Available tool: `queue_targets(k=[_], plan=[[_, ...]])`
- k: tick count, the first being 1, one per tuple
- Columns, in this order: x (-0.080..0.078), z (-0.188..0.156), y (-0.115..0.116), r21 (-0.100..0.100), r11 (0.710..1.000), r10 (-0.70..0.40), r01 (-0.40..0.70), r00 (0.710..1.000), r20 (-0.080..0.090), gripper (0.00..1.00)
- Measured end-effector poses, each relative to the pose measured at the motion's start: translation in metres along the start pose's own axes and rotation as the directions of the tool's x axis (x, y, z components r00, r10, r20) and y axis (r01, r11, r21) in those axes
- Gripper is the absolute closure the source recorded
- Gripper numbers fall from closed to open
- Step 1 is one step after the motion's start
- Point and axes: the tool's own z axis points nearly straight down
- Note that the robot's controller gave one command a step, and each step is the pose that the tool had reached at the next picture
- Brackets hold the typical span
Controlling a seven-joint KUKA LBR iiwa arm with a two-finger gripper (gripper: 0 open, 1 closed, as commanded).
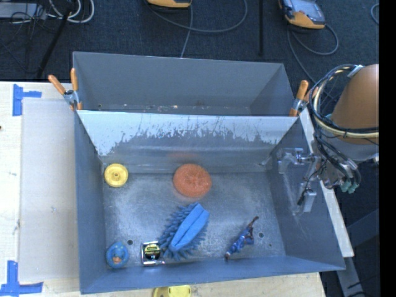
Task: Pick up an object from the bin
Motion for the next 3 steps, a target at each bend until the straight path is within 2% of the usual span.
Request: queue_targets(k=[1, 2, 3], plan=[[-0.002, -0.005, 0.001, 0.001, 1.0, -0.003, 0.003, 1.0, 0.009, 0.0], [-0.002, -0.004, 0.001, 0.002, 1.0, -0.002, 0.002, 1.0, 0.01, 0.0], [0.001, 0.038, 0.023, -0.002, 1.0, -0.007, 0.007, 1.0, 0.002, 0.0]])
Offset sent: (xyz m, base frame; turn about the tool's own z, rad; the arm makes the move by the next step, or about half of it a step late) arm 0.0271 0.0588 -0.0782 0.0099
